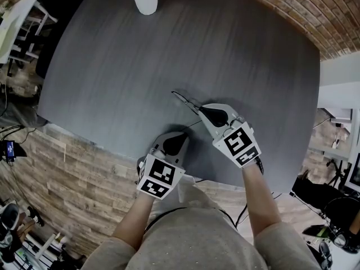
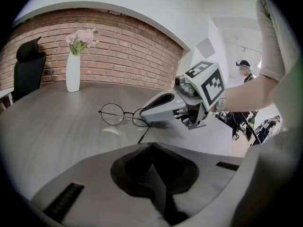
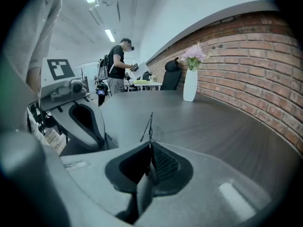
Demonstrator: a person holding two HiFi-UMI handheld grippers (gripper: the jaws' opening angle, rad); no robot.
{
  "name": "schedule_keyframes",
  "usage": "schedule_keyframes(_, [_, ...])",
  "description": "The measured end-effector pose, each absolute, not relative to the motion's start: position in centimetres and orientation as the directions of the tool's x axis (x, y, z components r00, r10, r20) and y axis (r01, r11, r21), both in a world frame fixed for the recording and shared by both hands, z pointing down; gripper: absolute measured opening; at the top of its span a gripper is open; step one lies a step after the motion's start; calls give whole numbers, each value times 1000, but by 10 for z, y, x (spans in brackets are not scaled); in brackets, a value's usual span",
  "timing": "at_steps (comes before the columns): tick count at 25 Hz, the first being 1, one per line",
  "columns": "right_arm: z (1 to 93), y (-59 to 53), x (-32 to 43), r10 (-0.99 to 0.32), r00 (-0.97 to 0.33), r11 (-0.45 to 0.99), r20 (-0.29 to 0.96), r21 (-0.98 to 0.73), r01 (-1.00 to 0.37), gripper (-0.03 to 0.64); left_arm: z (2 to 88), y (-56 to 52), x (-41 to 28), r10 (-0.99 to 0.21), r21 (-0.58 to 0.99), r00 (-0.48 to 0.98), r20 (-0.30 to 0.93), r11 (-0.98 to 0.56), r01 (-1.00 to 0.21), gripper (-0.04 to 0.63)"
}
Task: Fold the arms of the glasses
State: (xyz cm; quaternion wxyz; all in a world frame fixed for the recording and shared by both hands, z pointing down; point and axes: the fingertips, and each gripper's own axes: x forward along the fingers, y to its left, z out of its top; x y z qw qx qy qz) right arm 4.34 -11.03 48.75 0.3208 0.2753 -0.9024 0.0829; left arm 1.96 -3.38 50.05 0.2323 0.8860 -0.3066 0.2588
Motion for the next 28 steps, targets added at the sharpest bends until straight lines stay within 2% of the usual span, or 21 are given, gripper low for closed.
schedule_keyframes(21, [488,-114,46,-433,-654,804,620,-63,-592,23,509,-69,12,-387,99,619,684,-790,-605,-2])
schedule_keyframes(24, [488,-116,46,-434,-664,798,609,-83,-597,31,511,-70,12,-387,83,611,691,-797,-599,-2])
schedule_keyframes(28, [487,-118,45,-416,-688,791,595,-137,-597,75,512,-74,13,-390,75,606,693,-798,-598,-2])
